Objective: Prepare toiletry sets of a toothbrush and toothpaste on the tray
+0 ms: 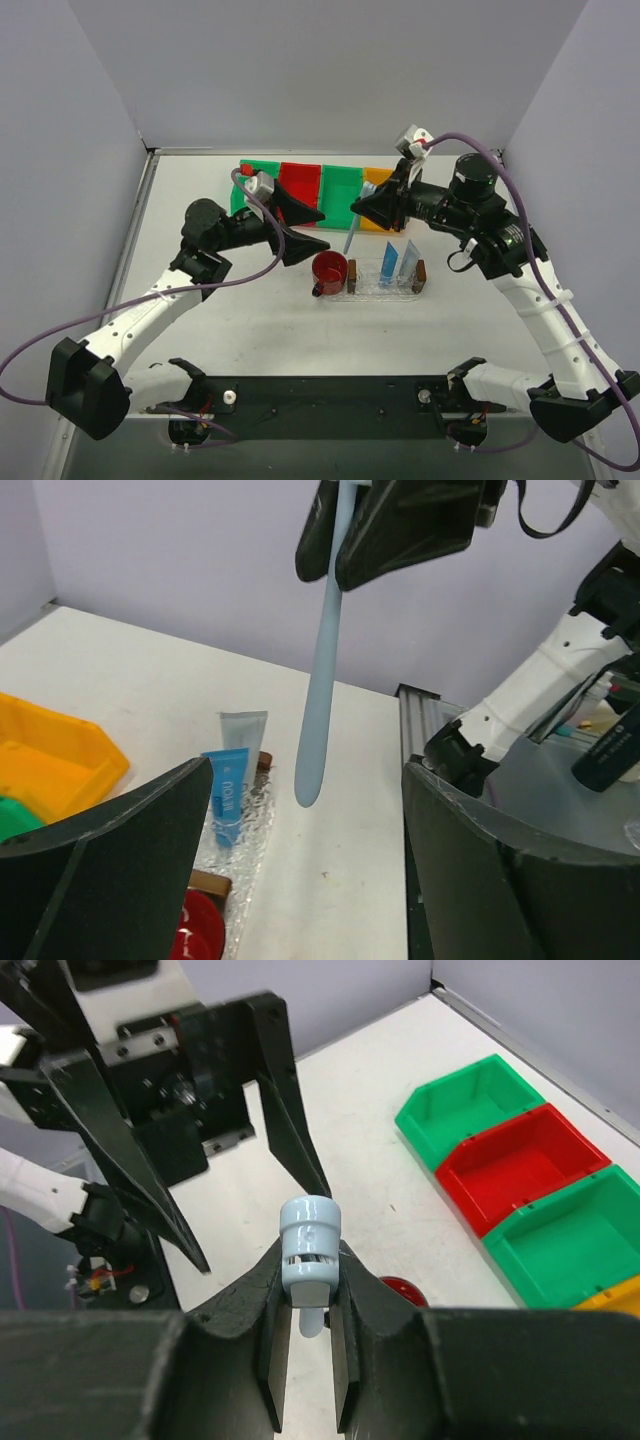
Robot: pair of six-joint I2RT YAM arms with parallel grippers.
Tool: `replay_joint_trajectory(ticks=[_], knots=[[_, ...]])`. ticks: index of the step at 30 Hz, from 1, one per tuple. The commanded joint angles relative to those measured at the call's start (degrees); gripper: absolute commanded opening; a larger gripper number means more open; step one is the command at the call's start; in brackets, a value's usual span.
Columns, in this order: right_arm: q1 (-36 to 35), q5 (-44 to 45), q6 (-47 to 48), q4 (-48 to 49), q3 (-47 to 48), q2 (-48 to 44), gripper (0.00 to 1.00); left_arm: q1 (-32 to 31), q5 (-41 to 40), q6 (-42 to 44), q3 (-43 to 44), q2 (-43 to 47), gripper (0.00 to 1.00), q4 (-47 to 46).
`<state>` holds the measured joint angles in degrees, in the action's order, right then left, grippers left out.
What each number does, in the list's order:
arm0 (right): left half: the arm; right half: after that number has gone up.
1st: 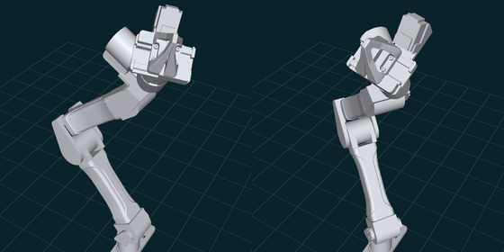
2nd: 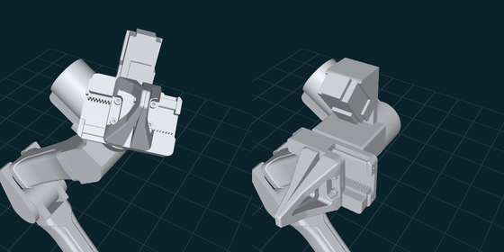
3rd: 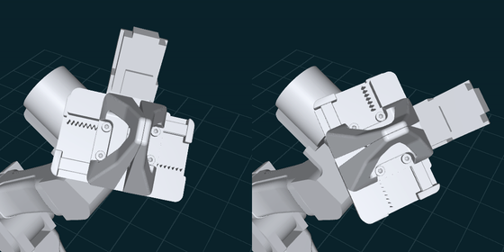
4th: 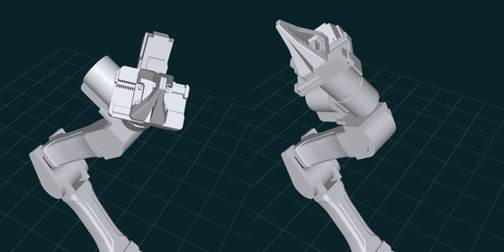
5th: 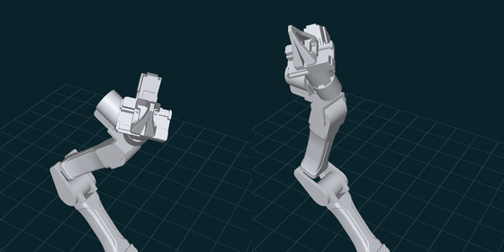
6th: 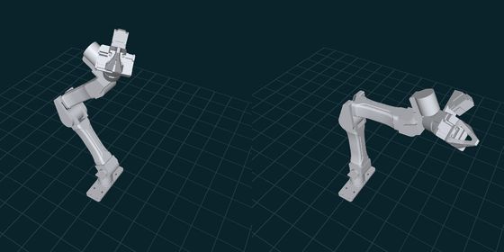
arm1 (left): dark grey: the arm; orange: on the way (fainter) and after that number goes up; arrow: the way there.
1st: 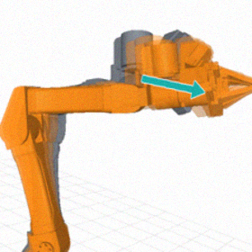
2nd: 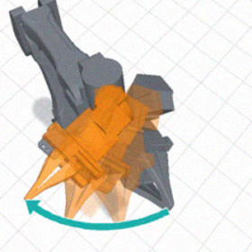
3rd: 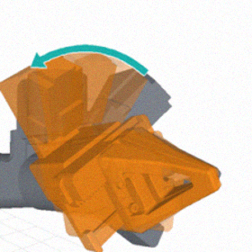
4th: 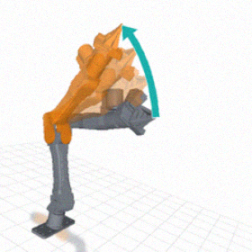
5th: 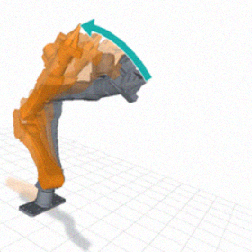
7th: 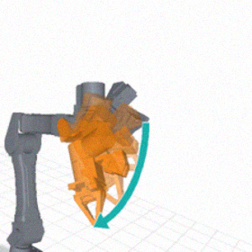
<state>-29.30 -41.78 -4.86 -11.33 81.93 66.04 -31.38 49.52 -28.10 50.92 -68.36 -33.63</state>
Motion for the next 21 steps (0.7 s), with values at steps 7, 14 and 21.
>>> replay_joint_trajectory(ticks=[7, 14, 21], knots=[[-0.4, 9.3, 11.0, 10.9, -15.2, -5.7, 0.00, 13.2, -4.1, 10.5, 5.9, 5.8, 0.87, 18.9], [-0.4, 16.4, 15.8, 20.7, -27.3, -9.1, 0.00, 16.8, -8.0, 13.6, 6.8, 7.0, 0.87, 23.2], [-0.5, 19.2, 15.8, 24.3, -32.7, -8.1, 0.00, 19.0, -8.1, 12.4, 5.7, 6.7, 0.87, 21.3]])
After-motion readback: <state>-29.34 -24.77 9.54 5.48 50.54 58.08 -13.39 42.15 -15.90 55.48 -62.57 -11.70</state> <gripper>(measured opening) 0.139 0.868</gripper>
